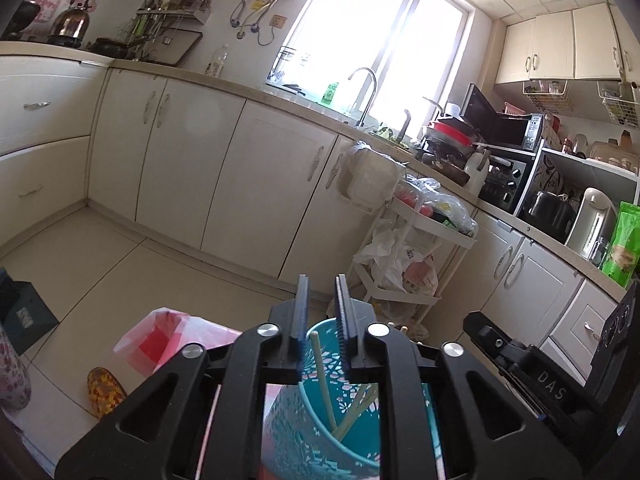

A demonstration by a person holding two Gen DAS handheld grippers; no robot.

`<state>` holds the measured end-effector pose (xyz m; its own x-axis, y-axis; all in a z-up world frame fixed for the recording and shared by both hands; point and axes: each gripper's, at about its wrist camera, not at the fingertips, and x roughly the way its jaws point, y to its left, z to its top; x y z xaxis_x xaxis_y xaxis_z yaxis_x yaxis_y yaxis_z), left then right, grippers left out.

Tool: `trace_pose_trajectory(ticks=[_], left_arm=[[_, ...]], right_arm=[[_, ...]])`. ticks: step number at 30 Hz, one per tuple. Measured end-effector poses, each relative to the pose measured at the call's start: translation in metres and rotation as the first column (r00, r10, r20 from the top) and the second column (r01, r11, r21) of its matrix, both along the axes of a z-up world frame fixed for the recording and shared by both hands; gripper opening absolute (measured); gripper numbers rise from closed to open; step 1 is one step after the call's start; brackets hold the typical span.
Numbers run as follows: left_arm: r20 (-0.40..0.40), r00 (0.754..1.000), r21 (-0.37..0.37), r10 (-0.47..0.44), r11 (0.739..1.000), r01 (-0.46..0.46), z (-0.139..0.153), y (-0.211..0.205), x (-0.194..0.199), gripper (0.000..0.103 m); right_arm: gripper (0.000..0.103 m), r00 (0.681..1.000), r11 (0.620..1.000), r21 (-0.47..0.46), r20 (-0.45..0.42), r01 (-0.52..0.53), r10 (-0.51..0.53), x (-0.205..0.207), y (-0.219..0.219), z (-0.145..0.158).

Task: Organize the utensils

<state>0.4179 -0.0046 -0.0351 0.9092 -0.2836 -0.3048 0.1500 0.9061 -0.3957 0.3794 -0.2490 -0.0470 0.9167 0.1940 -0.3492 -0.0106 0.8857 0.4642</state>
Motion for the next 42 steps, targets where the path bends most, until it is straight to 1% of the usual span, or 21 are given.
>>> trace_pose_trajectory(ticks=[1, 2, 3, 5, 7, 9, 11, 14, 16, 19, 22, 25, 28, 32, 34, 35, 37, 39, 40, 41, 42], left_arm=[[-0.006, 1.0, -0.006, 0.008, 1.0, -0.008, 0.0, 0.004, -0.007, 0.032], [-0.013, 1.0, -0.012, 0.021, 1.0, -0.021, -0.001, 0.008, -0.018, 0.041], [-0.018, 0.999, -0.012, 0.028, 1.0, -0.028, -0.002, 0.011, -0.027, 0.045], [-0.041, 0.999, 0.007, 0.017, 1.0, -0.016, -0.009, 0.015, -0.046, 0.046], [-0.071, 0.997, 0.037, 0.002, 0.999, 0.0, -0.018, 0.015, -0.06, 0.046], [-0.121, 0.992, 0.078, -0.024, 0.996, 0.034, -0.032, 0.012, -0.074, 0.047], [-0.171, 0.984, 0.118, -0.043, 0.991, 0.064, -0.048, 0.008, -0.088, 0.047], [-0.256, 0.964, 0.157, -0.076, 0.98, 0.119, -0.072, 0.0, -0.105, 0.047], [-0.306, 0.948, 0.191, -0.089, 0.97, 0.153, -0.087, -0.006, -0.116, 0.047], [-0.349, 0.932, 0.242, -0.102, 0.951, 0.194, -0.104, -0.016, -0.128, 0.047], [-0.379, 0.919, 0.292, -0.107, 0.929, 0.228, -0.116, -0.026, -0.134, 0.047], [-0.409, 0.905, 0.314, -0.119, 0.913, 0.261, -0.121, -0.033, -0.13, 0.047], [-0.418, 0.901, 0.352, -0.117, 0.893, 0.279, -0.124, -0.041, -0.127, 0.047], [-0.438, 0.891, 0.37, -0.121, 0.879, 0.302, -0.127, -0.049, -0.122, 0.047], [-0.449, 0.885, 0.372, -0.125, 0.874, 0.312, -0.131, -0.053, -0.121, 0.046], [-0.454, 0.882, 0.372, -0.127, 0.872, 0.318, -0.134, -0.054, -0.12, 0.045], [-0.467, 0.875, 0.375, -0.13, 0.867, 0.329, -0.138, -0.058, -0.12, 0.037], [-0.483, 0.866, 0.37, -0.132, 0.865, 0.339, -0.142, -0.059, -0.118, 0.023], [-0.488, 0.864, 0.365, -0.128, 0.868, 0.335, -0.144, -0.058, -0.118, 0.018], [-0.489, 0.864, 0.357, -0.119, 0.876, 0.323, -0.145, -0.056, -0.117, 0.012], [-0.488, 0.865, 0.335, -0.113, 0.892, 0.305, -0.144, -0.051, -0.116, 0.008]], right_arm=[[0.03, 1.0, 1.0, 0.0, -0.002, -0.003, 0.003, -0.01, -0.002, 0.001], [0.031, 1.0, 1.0, -0.004, -0.004, -0.009, 0.009, -0.02, -0.003, 0.003], [0.034, 1.0, 1.0, -0.014, -0.007, -0.015, 0.014, -0.031, -0.004, 0.003], [0.036, 1.0, 0.999, -0.037, -0.019, -0.024, 0.023, -0.049, -0.006, 0.002], [0.036, 0.998, 0.998, -0.054, -0.052, -0.042, 0.04, -0.066, -0.007, -0.005], [0.036, 0.993, 0.996, -0.069, -0.1, -0.064, 0.057, -0.08, -0.007, -0.016], [0.036, 0.982, 0.991, -0.091, -0.169, -0.096, 0.08, -0.094, -0.004, -0.033], [0.036, 0.953, 0.979, -0.126, -0.276, -0.163, 0.123, -0.105, 0.008, -0.061], [0.036, 0.924, 0.966, -0.146, -0.35, -0.213, 0.151, -0.111, 0.018, -0.082], [0.036, 0.893, 0.95, -0.173, -0.416, -0.261, 0.17, -0.118, 0.03, -0.102], [0.036, 0.874, 0.93, -0.223, -0.456, -0.293, 0.166, -0.121, 0.041, -0.116], [0.036, 0.862, 0.918, -0.253, -0.483, -0.306, 0.154, -0.121, 0.047, -0.124], [0.036, 0.852, 0.907, -0.273, -0.501, -0.321, 0.151, -0.119, 0.051, -0.13], [0.035, 0.844, 0.897, -0.291, -0.517, -0.333, 0.146, -0.118, 0.053, -0.135], [0.031, 0.838, 0.898, -0.286, -0.526, -0.333, 0.144, -0.115, 0.052, -0.135], [0.03, 0.837, 0.9, -0.284, -0.529, -0.33, 0.14, -0.114, 0.051, -0.135], [0.023, 0.837, 0.895, -0.302, -0.532, -0.328, 0.127, -0.114, 0.051, -0.136], [0.017, 0.837, 0.89, -0.316, -0.533, -0.33, 0.121, -0.114, 0.051, -0.136], [0.013, 0.837, 0.891, -0.316, -0.533, -0.328, 0.119, -0.114, 0.049, -0.136], [0.011, 0.838, 0.893, -0.313, -0.534, -0.324, 0.117, -0.114, 0.047, -0.136], [0.008, 0.838, 0.896, -0.307, -0.534, -0.32, 0.116, -0.114, 0.045, -0.136]])
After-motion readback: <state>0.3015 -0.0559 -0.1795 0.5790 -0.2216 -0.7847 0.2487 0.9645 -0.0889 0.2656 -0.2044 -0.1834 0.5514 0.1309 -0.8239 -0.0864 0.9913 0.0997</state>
